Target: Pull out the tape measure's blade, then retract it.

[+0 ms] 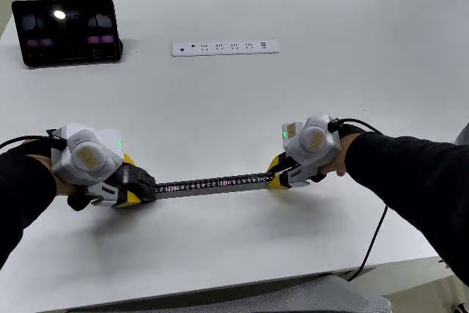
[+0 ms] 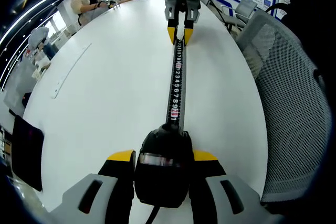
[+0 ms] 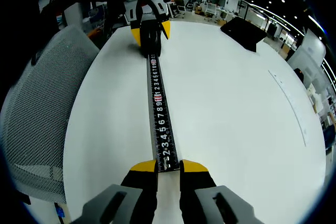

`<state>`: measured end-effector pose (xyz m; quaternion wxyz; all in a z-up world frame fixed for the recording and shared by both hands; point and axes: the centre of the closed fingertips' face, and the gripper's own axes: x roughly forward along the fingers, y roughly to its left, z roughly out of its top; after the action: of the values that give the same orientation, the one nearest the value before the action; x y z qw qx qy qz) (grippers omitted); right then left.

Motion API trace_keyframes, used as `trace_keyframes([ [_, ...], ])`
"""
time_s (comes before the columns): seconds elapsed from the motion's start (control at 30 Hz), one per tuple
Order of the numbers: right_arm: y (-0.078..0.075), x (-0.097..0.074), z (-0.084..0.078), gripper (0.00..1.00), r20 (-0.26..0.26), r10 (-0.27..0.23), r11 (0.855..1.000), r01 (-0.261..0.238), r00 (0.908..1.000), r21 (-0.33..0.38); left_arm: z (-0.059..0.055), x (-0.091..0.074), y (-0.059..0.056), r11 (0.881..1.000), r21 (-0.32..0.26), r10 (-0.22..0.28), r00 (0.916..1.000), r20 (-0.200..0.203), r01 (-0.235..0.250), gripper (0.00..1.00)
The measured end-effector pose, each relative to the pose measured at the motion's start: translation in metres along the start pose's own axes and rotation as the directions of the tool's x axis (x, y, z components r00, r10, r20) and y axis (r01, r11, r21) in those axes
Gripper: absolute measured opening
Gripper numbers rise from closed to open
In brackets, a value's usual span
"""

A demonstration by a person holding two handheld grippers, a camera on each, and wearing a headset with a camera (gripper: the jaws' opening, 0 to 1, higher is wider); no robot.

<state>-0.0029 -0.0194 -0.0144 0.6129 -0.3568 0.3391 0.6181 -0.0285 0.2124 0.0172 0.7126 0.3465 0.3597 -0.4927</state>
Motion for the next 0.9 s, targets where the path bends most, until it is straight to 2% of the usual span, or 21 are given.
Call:
trace_keyframes([
  [0.23,0.004,0.0,-0.001,0.13,-0.008,0.011,1.0,-0.011,0.9999,-0.014,0.0,-0.002,-0.001,1.0,0.003,-0.003,1.0,0.001,0.003,0.34],
  [0.33,0.004,0.0,-0.001,0.13,-0.009,0.009,1.0,-0.009,0.9999,-0.014,0.001,-0.004,0.0,1.0,-0.027,-0.002,1.0,0.002,0.002,0.34],
  [0.6,0.004,0.0,-0.001,0.14,-0.028,-0.009,1.0,0.008,0.9996,-0.03,0.004,-0.01,0.002,0.999,-0.041,0.002,1.0,0.003,-0.002,0.34],
  [0.67,0.006,0.0,0.0,0.15,-0.035,-0.009,0.999,0.008,0.9993,-0.038,0.006,-0.013,0.002,0.999,-0.046,0.004,1.0,0.008,-0.003,0.35],
  [0.77,0.006,-0.003,0.001,0.22,-0.044,-0.008,0.999,0.006,0.999,-0.049,0.007,-0.017,0.003,0.999,-0.051,0.008,0.9999,0.011,-0.007,0.38],
  [0.9,0.001,-0.013,0.01,0.23,-0.024,-0.035,0.999,0.034,0.9991,-0.023,0.008,-0.022,0.006,0.994,-0.108,0.028,0.9993,0.024,-0.025,0.45],
])
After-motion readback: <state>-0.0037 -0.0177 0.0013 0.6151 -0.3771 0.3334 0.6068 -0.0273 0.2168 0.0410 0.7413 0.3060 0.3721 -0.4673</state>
